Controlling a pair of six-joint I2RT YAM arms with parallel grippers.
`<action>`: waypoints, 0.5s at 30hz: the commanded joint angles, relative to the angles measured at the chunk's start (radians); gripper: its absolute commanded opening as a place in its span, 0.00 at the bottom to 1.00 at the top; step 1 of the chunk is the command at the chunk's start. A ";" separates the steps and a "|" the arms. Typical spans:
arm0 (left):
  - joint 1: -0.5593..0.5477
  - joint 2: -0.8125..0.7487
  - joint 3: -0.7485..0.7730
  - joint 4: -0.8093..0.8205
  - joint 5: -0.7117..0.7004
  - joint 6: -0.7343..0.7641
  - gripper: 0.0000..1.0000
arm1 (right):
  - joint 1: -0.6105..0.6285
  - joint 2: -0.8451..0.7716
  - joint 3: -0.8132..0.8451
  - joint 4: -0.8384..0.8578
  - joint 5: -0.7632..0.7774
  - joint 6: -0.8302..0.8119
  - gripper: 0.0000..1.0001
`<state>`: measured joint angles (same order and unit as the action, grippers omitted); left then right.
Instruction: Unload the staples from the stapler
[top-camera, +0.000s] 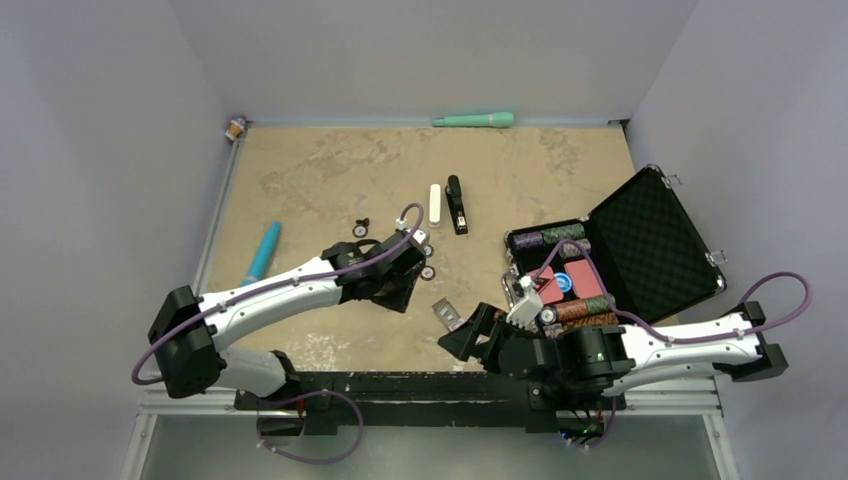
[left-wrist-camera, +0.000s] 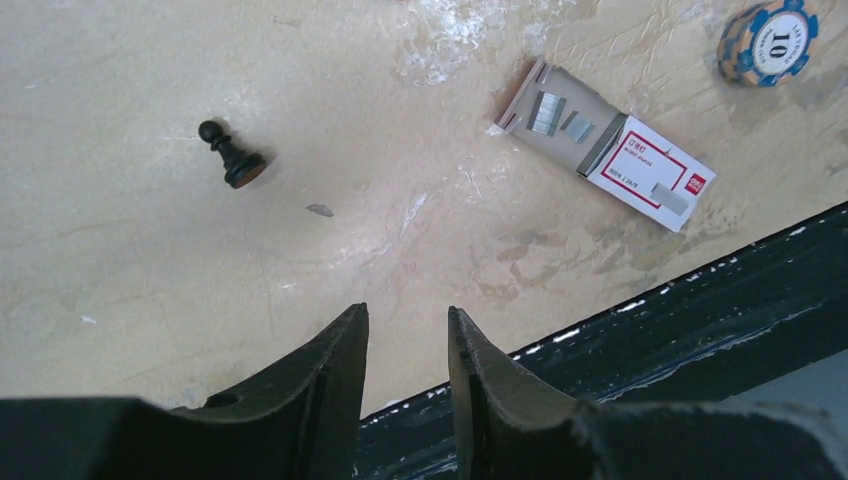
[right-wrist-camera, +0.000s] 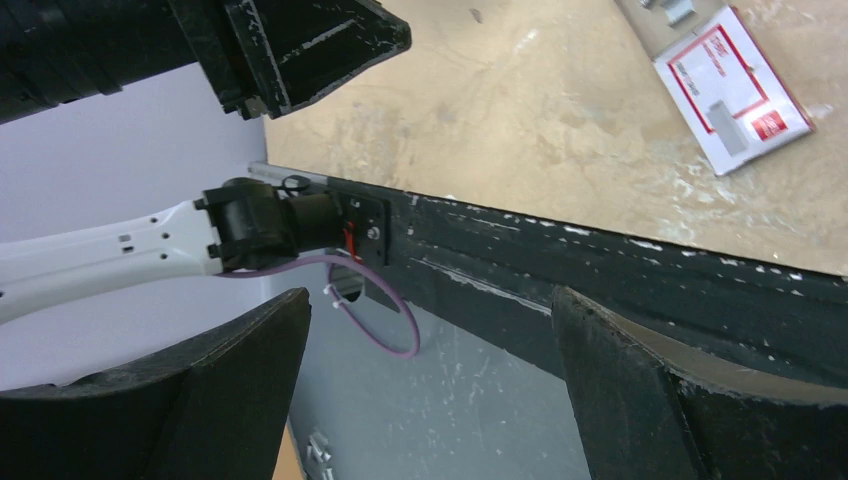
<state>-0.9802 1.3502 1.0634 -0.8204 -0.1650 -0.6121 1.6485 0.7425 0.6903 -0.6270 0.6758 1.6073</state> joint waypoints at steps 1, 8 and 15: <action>-0.001 0.049 -0.034 0.173 0.053 0.078 0.39 | 0.002 -0.013 -0.029 -0.022 0.003 0.128 0.95; -0.002 0.206 0.014 0.315 0.160 0.136 0.39 | 0.003 0.000 -0.014 -0.141 -0.017 0.209 0.95; -0.002 0.363 0.135 0.284 0.151 0.198 0.37 | 0.003 -0.047 -0.038 -0.125 -0.020 0.189 0.95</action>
<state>-0.9821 1.6596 1.1072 -0.5751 -0.0273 -0.4744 1.6485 0.7326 0.6590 -0.7429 0.6361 1.7649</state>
